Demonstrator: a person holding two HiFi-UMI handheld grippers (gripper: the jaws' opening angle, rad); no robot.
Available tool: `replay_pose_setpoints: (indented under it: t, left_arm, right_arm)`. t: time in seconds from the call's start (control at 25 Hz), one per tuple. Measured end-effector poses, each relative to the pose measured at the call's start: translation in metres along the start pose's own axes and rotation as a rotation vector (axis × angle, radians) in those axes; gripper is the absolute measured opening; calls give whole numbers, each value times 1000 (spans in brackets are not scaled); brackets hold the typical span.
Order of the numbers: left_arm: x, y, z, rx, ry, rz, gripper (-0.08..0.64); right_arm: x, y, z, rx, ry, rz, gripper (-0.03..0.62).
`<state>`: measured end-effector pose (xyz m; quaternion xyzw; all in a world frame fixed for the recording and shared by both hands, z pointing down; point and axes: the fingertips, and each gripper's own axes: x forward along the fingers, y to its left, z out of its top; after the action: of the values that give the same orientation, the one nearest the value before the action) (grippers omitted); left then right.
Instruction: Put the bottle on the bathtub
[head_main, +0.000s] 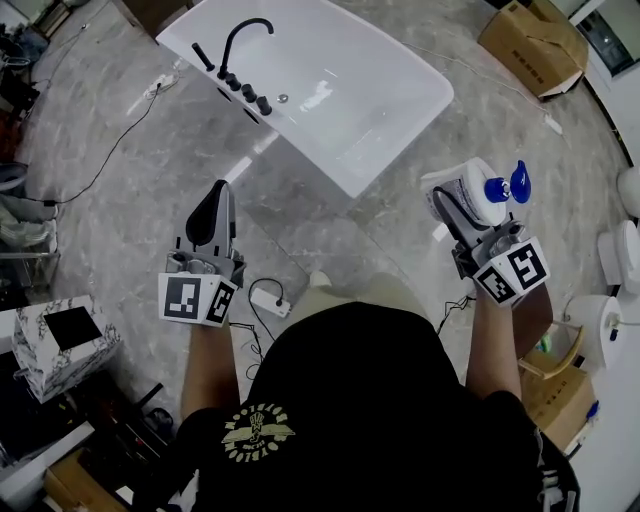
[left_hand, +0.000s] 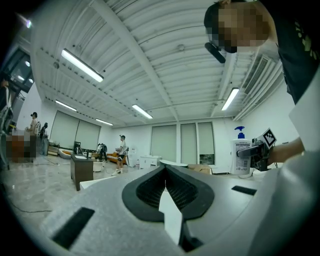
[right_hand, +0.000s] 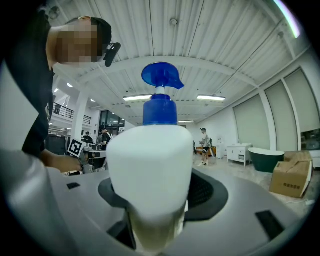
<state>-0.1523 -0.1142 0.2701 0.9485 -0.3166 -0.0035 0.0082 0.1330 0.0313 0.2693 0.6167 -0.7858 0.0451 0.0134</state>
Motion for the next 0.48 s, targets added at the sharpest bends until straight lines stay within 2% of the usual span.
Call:
replay_pose_setpoints:
  t: [0.28, 0.48]
  left_arm:
    - [7, 2, -13, -22, 16, -51, 9]
    - [2, 2, -9, -12, 9, -58, 9]
  right_arm:
    - [6, 8, -1, 1, 17, -11, 267]
    - [4, 10, 13, -13, -33, -1, 267]
